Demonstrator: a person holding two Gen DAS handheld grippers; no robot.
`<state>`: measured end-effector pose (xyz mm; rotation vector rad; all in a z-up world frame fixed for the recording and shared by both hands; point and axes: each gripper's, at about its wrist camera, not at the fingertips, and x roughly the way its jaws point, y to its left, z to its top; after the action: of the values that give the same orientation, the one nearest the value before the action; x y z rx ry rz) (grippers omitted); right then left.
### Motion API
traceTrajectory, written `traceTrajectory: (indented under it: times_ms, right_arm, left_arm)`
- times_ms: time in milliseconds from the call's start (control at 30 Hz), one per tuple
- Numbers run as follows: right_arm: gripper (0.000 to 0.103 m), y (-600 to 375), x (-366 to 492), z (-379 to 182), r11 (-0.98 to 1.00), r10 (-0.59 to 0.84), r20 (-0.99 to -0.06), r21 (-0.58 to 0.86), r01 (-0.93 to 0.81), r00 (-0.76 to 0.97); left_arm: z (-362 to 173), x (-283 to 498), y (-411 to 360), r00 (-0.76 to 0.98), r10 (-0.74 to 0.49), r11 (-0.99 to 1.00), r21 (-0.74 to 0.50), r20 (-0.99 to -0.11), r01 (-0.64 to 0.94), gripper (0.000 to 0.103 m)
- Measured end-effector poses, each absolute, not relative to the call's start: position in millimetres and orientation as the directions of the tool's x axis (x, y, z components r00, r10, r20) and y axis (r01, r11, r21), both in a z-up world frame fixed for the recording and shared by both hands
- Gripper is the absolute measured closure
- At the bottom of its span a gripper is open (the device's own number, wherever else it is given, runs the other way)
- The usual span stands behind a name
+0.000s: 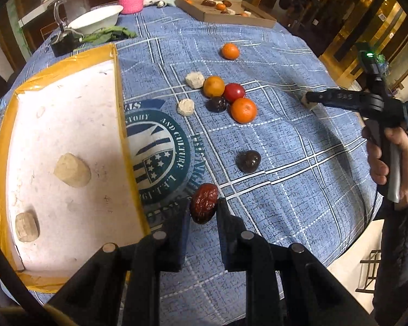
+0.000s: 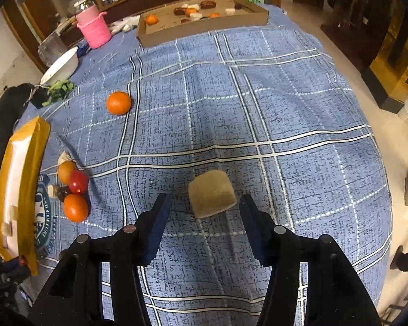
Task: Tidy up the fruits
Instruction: 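Place the red date and pale cube into the tray, opening both grippers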
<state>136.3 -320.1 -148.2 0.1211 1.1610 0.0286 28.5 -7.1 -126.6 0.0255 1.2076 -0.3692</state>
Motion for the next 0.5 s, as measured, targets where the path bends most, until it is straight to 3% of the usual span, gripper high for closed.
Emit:
traceTrajectory:
  times_ms: [100,267,500]
  right_arm:
    - [0.066,-323.6,141.5,-160.2,0.994,0.067,-0.924,0.095,0.057,0.376]
    - [0.066,-306.0,120.2,-138.5,0.989,0.108,-0.895,0.141,0.045,0.434]
    - [0.067,-189.9,92.7,-79.6,0.939,0.327,-0.815,0.225,-0.260,0.479]
  left_arm:
    - [-122.7,30.7,-1.1,0.318,-0.275,0.941,-0.187,-0.907,0.281,0.081]
    - [-111.2,33.7,35.5,0.340,-0.301,0.947,-0.238,-0.891,0.215,0.081]
    - [-85.9,50.9,117.4,0.427,-0.183,0.981,-0.191,-0.885,0.026,0.081]
